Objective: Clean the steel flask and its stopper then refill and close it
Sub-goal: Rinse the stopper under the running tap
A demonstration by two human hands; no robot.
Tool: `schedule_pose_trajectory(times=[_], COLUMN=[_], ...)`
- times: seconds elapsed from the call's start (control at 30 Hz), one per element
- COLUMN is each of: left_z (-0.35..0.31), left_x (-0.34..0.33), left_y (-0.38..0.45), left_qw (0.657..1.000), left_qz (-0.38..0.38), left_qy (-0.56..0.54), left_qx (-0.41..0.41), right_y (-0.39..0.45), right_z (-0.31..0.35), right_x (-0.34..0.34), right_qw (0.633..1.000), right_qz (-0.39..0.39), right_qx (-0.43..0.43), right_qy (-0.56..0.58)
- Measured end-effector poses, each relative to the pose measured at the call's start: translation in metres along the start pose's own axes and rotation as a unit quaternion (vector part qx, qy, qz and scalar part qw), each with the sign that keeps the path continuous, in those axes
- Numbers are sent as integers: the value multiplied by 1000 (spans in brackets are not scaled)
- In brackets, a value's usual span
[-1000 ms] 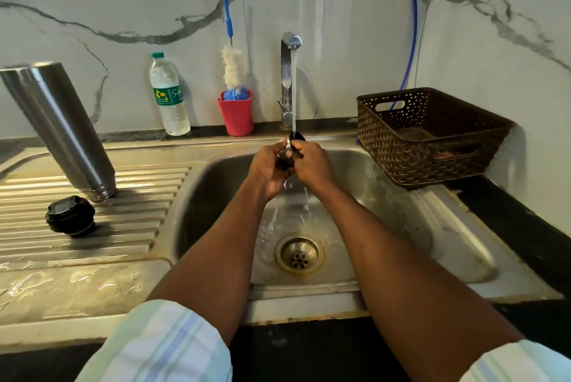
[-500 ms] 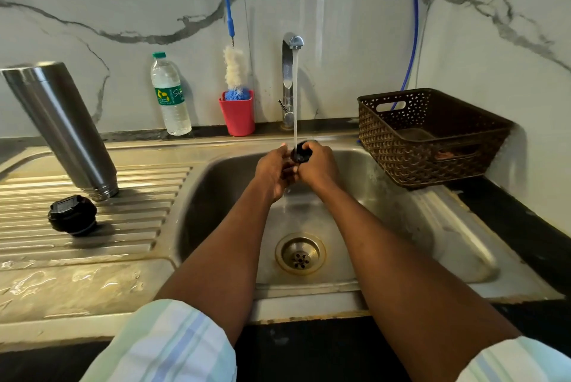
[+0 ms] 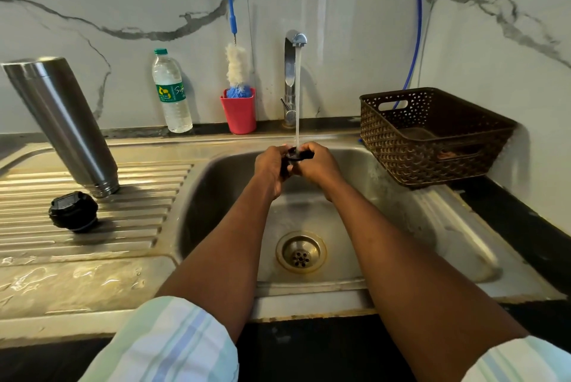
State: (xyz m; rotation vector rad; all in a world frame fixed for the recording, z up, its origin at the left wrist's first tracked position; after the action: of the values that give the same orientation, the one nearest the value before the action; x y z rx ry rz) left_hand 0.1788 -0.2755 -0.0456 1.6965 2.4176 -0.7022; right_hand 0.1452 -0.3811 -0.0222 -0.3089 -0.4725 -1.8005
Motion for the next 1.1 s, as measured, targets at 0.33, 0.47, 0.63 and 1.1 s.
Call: schedule_pose_trajectory(times=[0.33, 0.47, 0.63, 1.1], left_z=[1, 1, 0, 0], left_x=[1, 2, 2, 2], left_y=[4, 4, 3, 4], left_qw=[1000, 1000, 1000, 999], left_qz=[6, 11, 9, 9], left_qy=[8, 6, 11, 30], left_qx=[1, -1, -3, -5], right_y=[-1, -1, -1, -3], right_z=[-3, -2, -4, -2], right_x=[2, 2, 2, 1], right_qw=[999, 998, 996, 998], right_qz=[27, 45, 48, 43], right_qx=[-24, -23, -39, -42], right_qy=[27, 40, 60, 14])
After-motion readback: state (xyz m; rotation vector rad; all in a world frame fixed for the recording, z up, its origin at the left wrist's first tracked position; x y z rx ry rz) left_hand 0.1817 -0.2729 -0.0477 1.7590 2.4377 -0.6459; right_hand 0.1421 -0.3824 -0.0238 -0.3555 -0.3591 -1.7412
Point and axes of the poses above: each hand's wrist, its own y-axis towards the middle knuckle, its own x-axis out of the back of the hand, z = x × y, the point moved 2 cm from there along y, towards the middle knuckle, and after that the axes turned 8 degrees about -z, right-handed, at the moved point
